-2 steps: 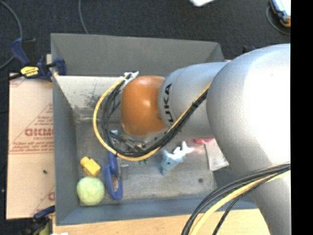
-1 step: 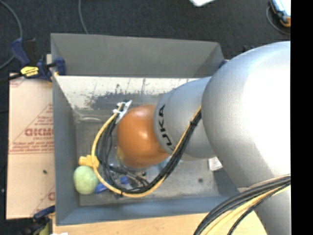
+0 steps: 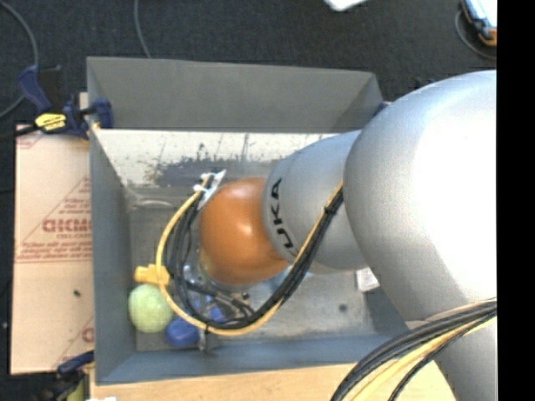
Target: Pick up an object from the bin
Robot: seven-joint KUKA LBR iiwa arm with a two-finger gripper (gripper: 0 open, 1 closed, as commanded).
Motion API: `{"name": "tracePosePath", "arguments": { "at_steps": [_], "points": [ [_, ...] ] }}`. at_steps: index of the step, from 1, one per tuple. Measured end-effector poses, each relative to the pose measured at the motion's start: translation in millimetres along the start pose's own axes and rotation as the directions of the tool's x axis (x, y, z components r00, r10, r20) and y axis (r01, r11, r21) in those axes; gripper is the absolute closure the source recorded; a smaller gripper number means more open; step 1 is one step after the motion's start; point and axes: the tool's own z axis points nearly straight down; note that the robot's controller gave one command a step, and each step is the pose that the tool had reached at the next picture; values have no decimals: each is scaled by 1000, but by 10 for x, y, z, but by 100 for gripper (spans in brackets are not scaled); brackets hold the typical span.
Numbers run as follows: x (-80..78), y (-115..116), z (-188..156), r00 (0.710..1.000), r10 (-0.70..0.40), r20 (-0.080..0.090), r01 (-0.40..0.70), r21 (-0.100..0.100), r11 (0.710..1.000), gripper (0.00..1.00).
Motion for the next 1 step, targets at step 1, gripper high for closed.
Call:
{"name": "tracePosePath", "arguments": {
  "at_steps": [1],
  "points": [
    [4, 4, -5, 1000, 1, -1, -1, -1, 1000, 100]
  ]
}}
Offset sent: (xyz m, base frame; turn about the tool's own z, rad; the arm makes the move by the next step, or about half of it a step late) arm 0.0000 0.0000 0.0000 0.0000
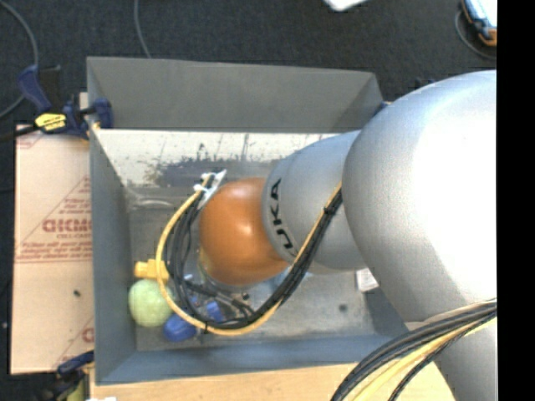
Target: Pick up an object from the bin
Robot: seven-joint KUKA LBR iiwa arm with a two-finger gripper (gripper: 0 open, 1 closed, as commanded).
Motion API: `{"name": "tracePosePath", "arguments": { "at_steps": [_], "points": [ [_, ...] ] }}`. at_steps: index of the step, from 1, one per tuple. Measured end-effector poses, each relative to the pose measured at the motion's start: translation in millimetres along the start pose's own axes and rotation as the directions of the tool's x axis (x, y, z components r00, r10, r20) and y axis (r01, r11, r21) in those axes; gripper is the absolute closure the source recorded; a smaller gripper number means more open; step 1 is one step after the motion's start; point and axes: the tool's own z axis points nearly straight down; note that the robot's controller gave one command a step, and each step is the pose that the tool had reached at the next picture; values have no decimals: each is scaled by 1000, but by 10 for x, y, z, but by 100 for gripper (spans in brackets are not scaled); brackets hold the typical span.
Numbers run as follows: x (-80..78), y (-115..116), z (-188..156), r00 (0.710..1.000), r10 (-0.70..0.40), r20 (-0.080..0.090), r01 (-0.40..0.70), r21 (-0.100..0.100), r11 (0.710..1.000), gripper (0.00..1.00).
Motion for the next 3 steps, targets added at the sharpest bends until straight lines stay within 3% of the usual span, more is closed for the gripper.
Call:
{"name": "tracePosePath", "arguments": {
  "at_steps": [3],
  "points": [
    [-2, 2, -1, 1000, 5, 0, -5, 0, 1000, 100]
  ]
}}
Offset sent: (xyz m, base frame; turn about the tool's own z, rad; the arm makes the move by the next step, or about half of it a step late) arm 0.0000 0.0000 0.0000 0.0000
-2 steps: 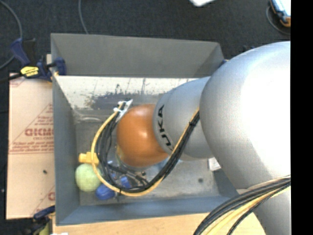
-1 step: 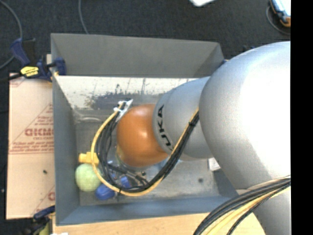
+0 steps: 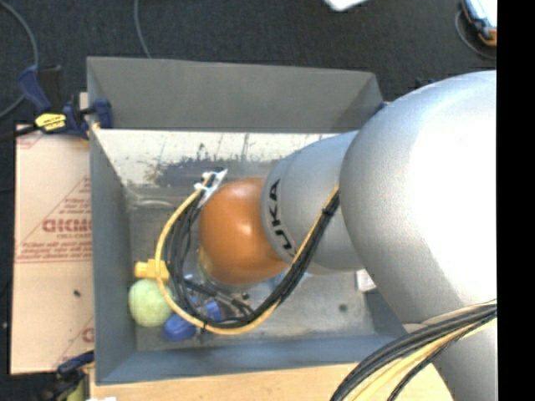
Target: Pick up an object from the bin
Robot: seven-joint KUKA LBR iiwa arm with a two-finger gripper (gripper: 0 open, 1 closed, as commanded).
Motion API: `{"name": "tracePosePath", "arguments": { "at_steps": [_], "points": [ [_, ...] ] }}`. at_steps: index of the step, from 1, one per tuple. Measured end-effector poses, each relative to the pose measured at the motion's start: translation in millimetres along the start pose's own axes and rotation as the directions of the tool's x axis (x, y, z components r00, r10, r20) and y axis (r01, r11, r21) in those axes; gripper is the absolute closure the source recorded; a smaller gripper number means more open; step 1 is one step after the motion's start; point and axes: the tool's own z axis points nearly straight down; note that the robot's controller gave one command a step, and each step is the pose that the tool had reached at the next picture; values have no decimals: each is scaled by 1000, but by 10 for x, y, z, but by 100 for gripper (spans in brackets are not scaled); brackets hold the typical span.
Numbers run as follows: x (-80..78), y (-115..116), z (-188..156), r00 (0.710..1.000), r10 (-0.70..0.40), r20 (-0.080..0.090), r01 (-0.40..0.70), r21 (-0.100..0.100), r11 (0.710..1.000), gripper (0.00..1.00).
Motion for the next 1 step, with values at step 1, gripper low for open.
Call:
{"name": "tracePosePath", "arguments": {
  "at_steps": [1],
  "points": [
    [0, 0, 0, 1000, 1, 0, -1, 0, 1000, 100]
  ]
}}
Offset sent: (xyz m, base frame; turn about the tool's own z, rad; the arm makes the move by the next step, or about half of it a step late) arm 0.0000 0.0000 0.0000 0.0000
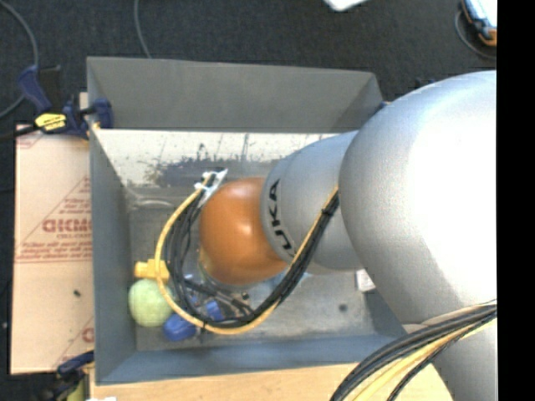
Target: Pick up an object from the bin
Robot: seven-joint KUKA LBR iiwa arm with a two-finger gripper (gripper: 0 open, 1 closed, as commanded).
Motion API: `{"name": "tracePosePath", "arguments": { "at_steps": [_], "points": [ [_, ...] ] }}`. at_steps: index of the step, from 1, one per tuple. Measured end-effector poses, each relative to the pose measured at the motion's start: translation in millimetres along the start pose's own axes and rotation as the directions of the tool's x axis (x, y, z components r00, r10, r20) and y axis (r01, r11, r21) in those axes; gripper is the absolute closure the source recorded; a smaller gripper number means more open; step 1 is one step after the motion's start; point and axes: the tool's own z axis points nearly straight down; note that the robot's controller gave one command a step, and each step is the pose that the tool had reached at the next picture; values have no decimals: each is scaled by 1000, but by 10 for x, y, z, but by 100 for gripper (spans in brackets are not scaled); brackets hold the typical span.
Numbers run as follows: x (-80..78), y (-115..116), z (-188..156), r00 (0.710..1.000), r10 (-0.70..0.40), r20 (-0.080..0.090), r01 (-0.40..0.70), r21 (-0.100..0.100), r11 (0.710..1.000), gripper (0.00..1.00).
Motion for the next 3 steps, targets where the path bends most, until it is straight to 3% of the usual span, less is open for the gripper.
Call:
{"name": "tracePosePath", "arguments": {
  "at_steps": [3],
  "points": [
    [0, 0, 0, 1000, 3, 0, -3, 0, 1000, 100]
  ]
}}
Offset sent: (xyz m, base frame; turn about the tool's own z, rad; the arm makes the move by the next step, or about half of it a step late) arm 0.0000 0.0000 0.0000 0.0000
